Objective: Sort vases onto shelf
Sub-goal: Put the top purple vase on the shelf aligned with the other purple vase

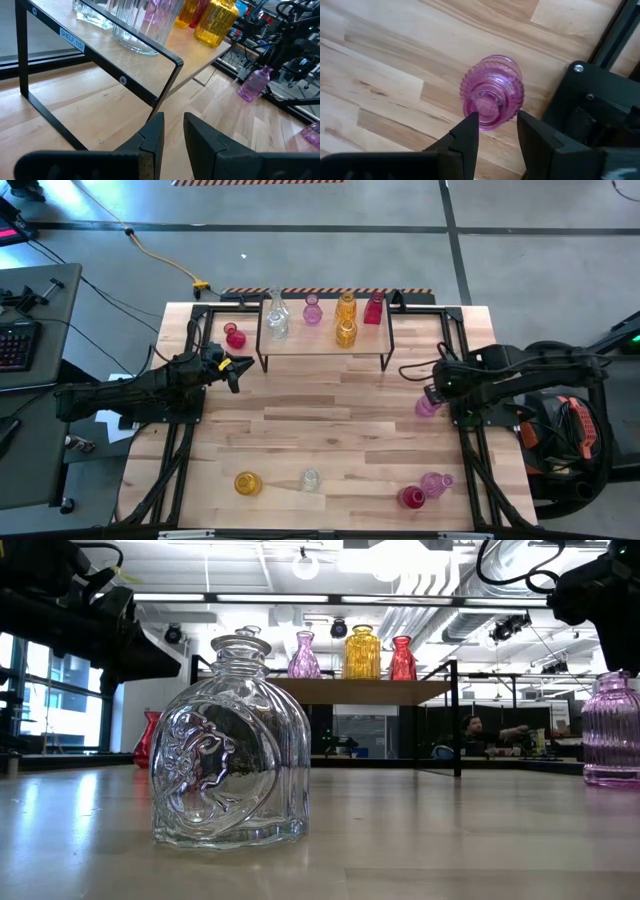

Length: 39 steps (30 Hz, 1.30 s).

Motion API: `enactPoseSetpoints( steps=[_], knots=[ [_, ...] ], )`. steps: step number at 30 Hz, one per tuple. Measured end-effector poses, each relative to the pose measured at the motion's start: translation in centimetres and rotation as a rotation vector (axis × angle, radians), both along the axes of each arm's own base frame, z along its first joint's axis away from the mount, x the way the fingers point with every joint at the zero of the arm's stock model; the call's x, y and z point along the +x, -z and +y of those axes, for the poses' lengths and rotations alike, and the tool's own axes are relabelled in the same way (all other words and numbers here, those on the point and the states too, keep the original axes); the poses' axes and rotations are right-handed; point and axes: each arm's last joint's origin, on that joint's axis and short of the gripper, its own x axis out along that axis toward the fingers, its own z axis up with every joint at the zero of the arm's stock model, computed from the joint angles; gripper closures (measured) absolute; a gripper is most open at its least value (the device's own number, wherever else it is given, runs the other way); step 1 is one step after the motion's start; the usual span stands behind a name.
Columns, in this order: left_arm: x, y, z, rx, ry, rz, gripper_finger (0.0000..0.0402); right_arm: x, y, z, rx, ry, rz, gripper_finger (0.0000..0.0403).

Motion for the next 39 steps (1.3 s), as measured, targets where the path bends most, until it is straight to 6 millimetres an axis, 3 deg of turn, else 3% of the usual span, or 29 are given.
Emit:
enactPoseSetpoints(
  steps=[19,31,39],
  knots=[
    [0.0,0.0,0.0,0.0,0.0,0.0,0.0337,1.3,0.8,-0.1,-0.056,0.005,0.094,0.0294],
    [0.0,0.0,0.0,0.0,0.0,0.0,0.0337,1.4,0.8,0.0,-0.037,-0.012,0.104,0.0394],
    [0.0,0.0,0.0,0.0,0.0,0.0,0.0337,1.6,0.8,0.0,-0.014,-0.021,0.087,0.04]
  ],
)
